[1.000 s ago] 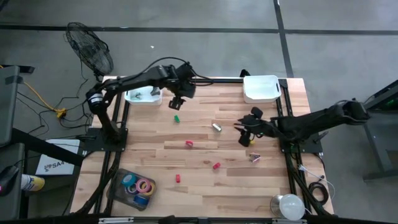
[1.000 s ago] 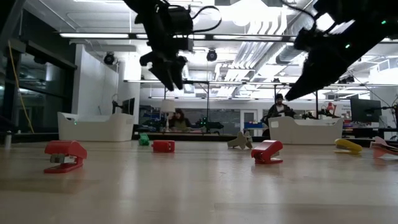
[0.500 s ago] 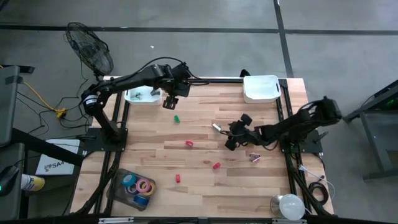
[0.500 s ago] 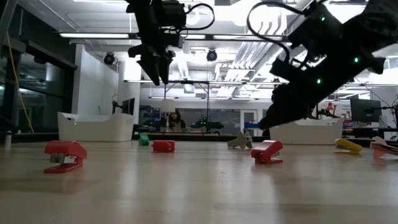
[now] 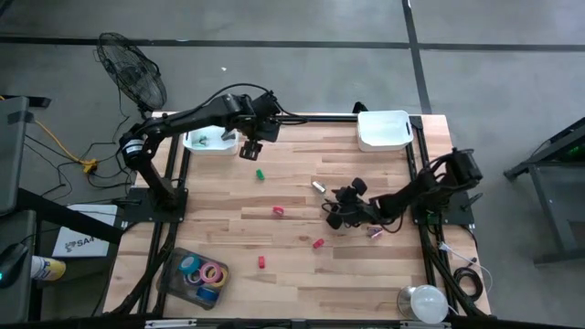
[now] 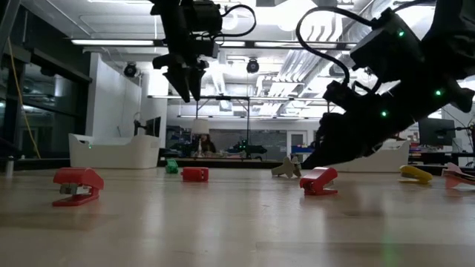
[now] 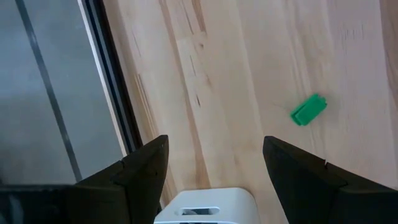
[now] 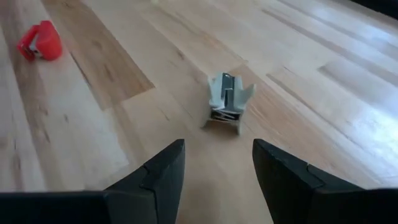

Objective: Pick and place Stapler, Stapler remover, tape
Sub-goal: Put the gray staple remover into the left white bin

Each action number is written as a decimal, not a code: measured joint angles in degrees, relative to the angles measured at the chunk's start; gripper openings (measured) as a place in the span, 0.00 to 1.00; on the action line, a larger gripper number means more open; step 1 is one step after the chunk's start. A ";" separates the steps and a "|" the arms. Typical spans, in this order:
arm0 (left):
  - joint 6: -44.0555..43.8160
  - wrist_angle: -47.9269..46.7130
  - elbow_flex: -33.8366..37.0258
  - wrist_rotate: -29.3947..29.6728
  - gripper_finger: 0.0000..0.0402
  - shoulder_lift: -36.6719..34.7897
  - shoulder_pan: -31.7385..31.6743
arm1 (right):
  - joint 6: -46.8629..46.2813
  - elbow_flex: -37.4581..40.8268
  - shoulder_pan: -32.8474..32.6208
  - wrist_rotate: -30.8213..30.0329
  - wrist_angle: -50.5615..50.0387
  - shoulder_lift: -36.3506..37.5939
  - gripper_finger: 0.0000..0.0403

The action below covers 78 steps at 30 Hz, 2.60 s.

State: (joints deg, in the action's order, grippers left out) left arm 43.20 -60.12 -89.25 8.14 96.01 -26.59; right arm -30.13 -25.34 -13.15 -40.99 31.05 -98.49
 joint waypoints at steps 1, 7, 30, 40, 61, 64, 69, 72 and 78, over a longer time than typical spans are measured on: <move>0.00 -0.02 0.00 0.01 0.64 0.01 0.00 | -0.49 -0.02 -0.13 -0.04 0.63 -0.49 0.45; 0.00 0.07 0.00 0.06 0.64 0.02 0.00 | -2.90 0.00 0.04 -0.66 4.38 -4.28 0.45; -0.44 0.15 0.00 0.11 0.64 0.04 0.00 | -4.19 -0.22 3.83 3.30 16.36 -10.65 0.65; -0.46 0.13 0.00 0.09 0.64 0.04 0.00 | 2.15 -2.68 7.20 3.07 16.08 -10.92 0.67; -0.50 -0.04 0.00 0.07 0.64 0.04 0.00 | 3.28 -4.76 9.99 6.47 10.70 -10.74 0.42; -0.56 -0.02 0.00 0.04 0.64 0.04 0.00 | 3.42 -4.76 9.99 6.57 10.61 -10.74 0.33; -0.61 -0.03 0.00 0.04 0.64 0.04 0.00 | 5.35 -4.76 9.86 6.91 10.60 -10.70 0.24; -1.02 0.05 0.00 0.04 0.64 0.04 0.00 | 6.84 -4.76 9.75 6.99 10.68 -10.68 0.24; -1.49 0.31 0.00 0.04 0.64 0.04 0.00 | 15.89 -4.70 9.79 9.21 10.70 -9.63 0.24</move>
State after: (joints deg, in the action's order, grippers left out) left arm 41.71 -59.81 -89.25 8.19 96.05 -26.59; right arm -14.24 -30.04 -3.36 -31.79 41.76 -108.11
